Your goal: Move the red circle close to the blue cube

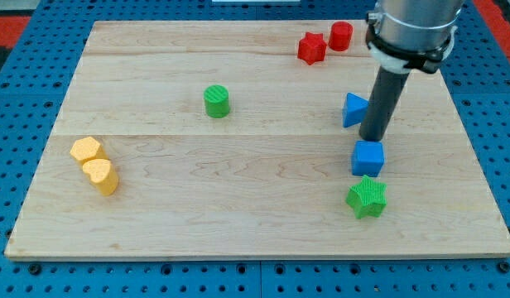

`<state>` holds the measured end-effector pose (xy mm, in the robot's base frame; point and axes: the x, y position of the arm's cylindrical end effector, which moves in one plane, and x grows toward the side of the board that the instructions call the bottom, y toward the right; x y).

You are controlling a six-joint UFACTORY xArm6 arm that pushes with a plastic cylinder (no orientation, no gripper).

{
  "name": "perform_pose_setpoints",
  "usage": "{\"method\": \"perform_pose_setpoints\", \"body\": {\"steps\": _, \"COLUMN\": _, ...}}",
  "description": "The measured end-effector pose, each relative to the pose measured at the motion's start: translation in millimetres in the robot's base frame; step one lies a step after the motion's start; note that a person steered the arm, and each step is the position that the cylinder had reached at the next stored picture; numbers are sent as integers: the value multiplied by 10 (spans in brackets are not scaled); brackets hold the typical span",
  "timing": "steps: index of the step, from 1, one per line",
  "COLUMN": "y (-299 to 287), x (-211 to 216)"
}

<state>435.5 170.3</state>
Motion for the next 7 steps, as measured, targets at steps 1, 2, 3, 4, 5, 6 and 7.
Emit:
{"method": "perform_pose_setpoints", "body": {"steps": 1, "y": 471, "x": -567}}
{"method": "perform_pose_setpoints", "body": {"steps": 2, "y": -7, "x": -857}}
{"method": "perform_pose_setpoints", "body": {"steps": 3, "y": -380, "x": -735}}
{"method": "perform_pose_setpoints", "body": {"steps": 4, "y": -362, "x": -434}}
{"method": "perform_pose_setpoints", "body": {"steps": 5, "y": -323, "x": -180}}
{"method": "perform_pose_setpoints", "body": {"steps": 6, "y": -323, "x": -245}}
{"method": "perform_pose_setpoints", "body": {"steps": 7, "y": -311, "x": -445}}
